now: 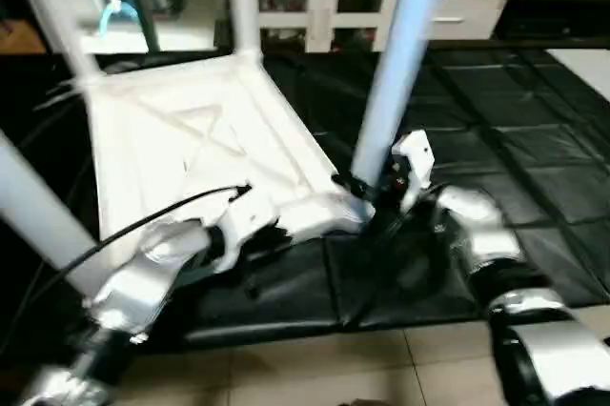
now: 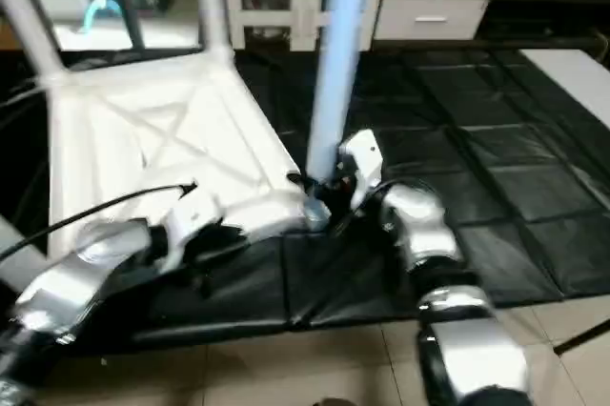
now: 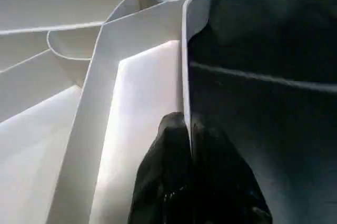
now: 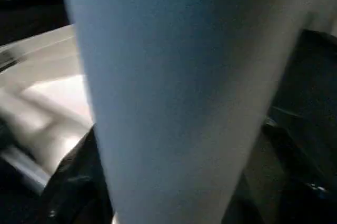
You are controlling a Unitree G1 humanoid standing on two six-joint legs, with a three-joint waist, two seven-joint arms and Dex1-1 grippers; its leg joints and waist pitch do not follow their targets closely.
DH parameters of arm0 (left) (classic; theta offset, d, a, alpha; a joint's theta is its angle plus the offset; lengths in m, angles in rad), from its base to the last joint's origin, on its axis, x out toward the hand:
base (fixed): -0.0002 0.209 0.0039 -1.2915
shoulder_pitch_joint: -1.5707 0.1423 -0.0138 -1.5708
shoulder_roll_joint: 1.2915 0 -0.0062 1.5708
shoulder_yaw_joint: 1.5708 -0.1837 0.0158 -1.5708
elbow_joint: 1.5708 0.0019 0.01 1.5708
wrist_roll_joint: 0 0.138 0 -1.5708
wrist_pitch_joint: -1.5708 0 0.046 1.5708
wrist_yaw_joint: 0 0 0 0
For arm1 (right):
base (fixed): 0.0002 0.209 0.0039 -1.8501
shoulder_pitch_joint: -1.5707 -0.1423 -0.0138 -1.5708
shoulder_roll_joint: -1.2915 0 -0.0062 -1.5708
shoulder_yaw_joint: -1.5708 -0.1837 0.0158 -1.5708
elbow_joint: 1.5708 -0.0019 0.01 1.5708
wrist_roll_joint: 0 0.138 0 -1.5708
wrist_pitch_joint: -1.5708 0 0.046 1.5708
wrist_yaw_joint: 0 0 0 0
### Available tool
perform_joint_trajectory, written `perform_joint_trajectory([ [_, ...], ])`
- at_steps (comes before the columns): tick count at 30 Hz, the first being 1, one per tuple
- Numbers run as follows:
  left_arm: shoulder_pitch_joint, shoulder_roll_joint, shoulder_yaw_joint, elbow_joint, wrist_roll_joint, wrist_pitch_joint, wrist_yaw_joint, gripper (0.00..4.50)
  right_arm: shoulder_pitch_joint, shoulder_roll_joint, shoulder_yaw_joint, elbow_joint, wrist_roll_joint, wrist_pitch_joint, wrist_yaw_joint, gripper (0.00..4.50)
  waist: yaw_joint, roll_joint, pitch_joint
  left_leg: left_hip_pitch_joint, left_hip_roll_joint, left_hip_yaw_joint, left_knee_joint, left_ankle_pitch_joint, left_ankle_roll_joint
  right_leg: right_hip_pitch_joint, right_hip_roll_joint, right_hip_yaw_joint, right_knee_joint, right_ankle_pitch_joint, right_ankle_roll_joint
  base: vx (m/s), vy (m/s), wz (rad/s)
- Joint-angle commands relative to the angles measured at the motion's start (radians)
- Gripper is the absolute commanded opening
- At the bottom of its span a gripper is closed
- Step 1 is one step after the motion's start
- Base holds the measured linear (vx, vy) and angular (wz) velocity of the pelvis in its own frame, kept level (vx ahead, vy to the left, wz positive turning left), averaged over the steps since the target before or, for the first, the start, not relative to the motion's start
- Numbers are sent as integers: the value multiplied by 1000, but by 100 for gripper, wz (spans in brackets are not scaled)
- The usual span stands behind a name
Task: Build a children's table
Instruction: Rotate leg to tighten
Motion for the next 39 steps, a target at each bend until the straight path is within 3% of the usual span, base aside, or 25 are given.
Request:
perform_joint_trajectory([
  [1, 24, 34, -19, -40, -13, -12, -65, 0, 6, -65, -30, -32, 22, 23, 61, 322, -1, 13, -75, 8, 2, 14, -54, -60, 146, 78, -45, 28, -38, 127, -333, 0, 0, 0],
  [4, 32, 46, -17, -51, -20, -22, -82, 0, 19, -93, -24, -40, 32, 33, 151, 322, 5, 12, -73, 10, 3, 17, -53, -55, 151, 77, -45, 27, -39, 120, -337, 0, 0, 0],
  [7, 27, 39, -14, -41, -11, -32, -76, 0, 23, -96, -19, -43, 39, 52, 179, 322, 12, 11, -70, 11, 4, 19, -54, -74, 136, 77, -46, 28, -42, 75, -328, 0, 0, 0],
  [11, 25, 38, -16, -46, -14, -26, -75, 0, 31, -90, -10, -56, 52, 85, 204, 279, 19, 12, -70, 11, 4, 19, -54, -99, 110, 76, -46, 29, -44, 32, -316, 0, 0, 0],
  [17, 25, 40, -21, -52, -17, -19, -72, 0, 41, -78, -9, -52, 32, 88, 207, 227, 20, 9, -70, 10, 2, 18, -53, -97, 104, 75, -46, 30, -43, 32, -311, 0, 0, 0],
  [23, 15, 31, -25, -35, -3, -2, -55, 0, 44, -62, -2, -27, -7, 74, 77, 192, 18, 10, -68, 11, 1, 18, -54, -120, 89, 73, -46, 30, -47, -6, -302, 0, 0, 0],
  [28, -53, -45, -35, 59, 46, 38, 51, 0, 42, 0, -21, 6, -43, 95, -171, 187, 10, 9, -60, 14, -4, 17, -58, -182, 37, 68, -45, 34, -63, -146, -261, 0, 0, 0],
  [29, -104, -104, -39, 140, 79, 68, 138, 0, 34, 39, -32, 25, -52, 115, -289, 186, 7, 8, -57, 14, -7, 17, -60, -216, 19, 65, -43, 34, -70, -213, -238, 0, 0, 0],
  [31, -141, -148, -38, 199, 94, 88, 194, 0, 28, 65, -31, 41, -66, 130, -367, 186, 6, 9, -57, 19, -9, 18, -58, -226, 2, 61, -44, 35, -77, -256, -222, 0, 0, 0],
  [34, -254, -290, -19, 393, 120, 136, 382, 0, 4, 164, -39, 90, -77, 155, -563, 186, 7, 9, -51, 26, -13, 20, -59, -264, -5, 52, -40, 34, -88, -305, -207, 0, 0, 0],
  [36, -298, -350, -8, 482, 127, 141, 450, 0, -6, 215, -39, 110, -72, 154, -631, 186, 14, 8, -50, 41, -16, 17, -58, -326, -12, 48, -41, 29, -97, -401, -184, 0, 0, 0],
  [39, -344, -404, -7, 570, 138, 121, 486, 0, -18, 274, -36, 134, -79, 146, -688, 186, 15, 7, -50, 38, -16, 12, -64, -347, -2, 49, -43, 27, -106, -429, -156, 0, 0, 0],
])
